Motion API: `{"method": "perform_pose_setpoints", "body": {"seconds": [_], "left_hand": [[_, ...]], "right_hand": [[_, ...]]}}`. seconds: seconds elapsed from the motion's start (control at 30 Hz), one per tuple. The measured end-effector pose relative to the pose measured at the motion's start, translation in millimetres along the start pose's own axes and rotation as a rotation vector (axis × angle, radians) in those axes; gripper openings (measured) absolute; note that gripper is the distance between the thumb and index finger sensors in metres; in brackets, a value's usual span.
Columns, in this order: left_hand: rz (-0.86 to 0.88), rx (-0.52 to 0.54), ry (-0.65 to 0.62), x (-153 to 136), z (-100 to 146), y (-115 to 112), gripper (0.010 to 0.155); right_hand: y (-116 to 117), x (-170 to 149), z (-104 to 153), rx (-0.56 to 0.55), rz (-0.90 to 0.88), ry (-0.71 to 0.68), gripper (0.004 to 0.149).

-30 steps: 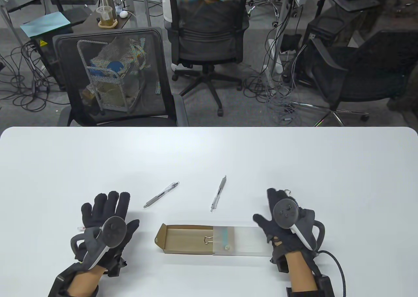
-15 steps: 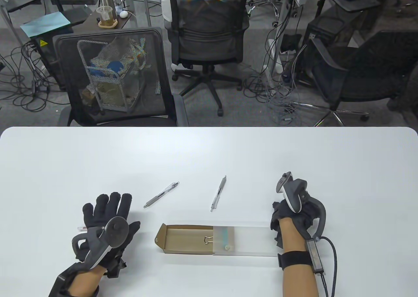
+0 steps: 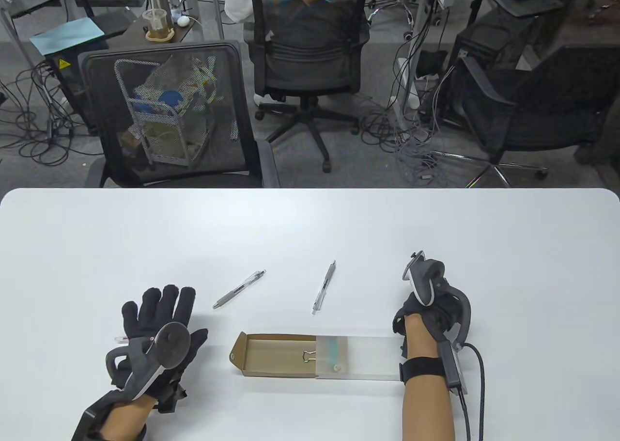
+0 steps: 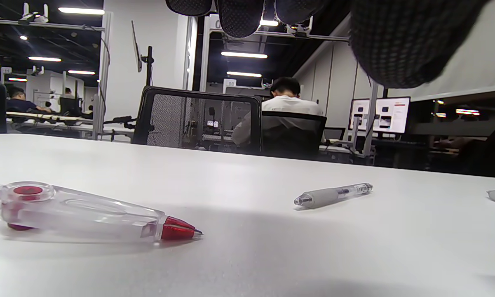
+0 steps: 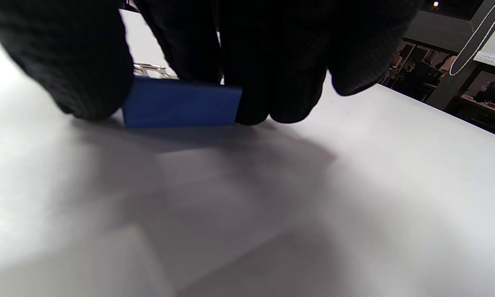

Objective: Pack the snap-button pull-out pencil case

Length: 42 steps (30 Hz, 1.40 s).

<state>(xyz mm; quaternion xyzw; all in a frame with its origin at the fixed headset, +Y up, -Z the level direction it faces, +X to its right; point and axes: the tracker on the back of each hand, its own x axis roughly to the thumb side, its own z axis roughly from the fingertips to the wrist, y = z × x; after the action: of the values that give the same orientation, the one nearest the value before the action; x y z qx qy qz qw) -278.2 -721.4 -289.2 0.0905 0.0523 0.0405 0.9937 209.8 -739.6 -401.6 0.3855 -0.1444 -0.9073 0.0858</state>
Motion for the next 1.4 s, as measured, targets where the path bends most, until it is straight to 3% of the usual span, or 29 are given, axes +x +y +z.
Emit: {"method": "perform_pose_setpoints", "body": {"seconds": [0.17, 0.33, 0.47, 0.6, 0.7, 0.87, 1.1, 1.27, 1.4], "left_hand": [[-0.001, -0.004, 0.001, 0, 0, 0, 0.089], [-0.003, -0.006, 0.002, 0, 0, 0, 0.089], [-0.011, -0.006, -0.001, 1, 1, 0, 0.089], [-0.02, -0.004, 0.0, 2, 1, 0, 0.089], [-0.027, -0.001, 0.0, 2, 2, 0, 0.089], [-0.038, 0.01, 0.01, 2, 2, 0, 0.089], [-0.031, 0.069, -0.033, 12, 8, 9, 0.084], [-0.061, 0.138, -0.158, 43, 23, 18, 0.073], [-0.057, 0.009, -0.275, 71, 28, 13, 0.066]], "right_hand": [[-4, -5, 2, -0.043, -0.015, -0.023, 0.066], [-27, -7, 23, -0.18, -0.156, -0.156, 0.063], [-45, -1, 55, -0.273, -0.328, -0.369, 0.062], [-47, 11, 102, -0.253, -0.53, -0.714, 0.06], [-39, 26, 144, -0.275, -0.495, -0.909, 0.06], [-9, 46, 202, -0.25, -0.275, -1.21, 0.061], [6, 48, 214, -0.326, -0.192, -1.261, 0.061], [8, 49, 216, -0.323, -0.196, -1.264, 0.061], [9, 49, 220, -0.35, -0.179, -1.262, 0.061]]}}
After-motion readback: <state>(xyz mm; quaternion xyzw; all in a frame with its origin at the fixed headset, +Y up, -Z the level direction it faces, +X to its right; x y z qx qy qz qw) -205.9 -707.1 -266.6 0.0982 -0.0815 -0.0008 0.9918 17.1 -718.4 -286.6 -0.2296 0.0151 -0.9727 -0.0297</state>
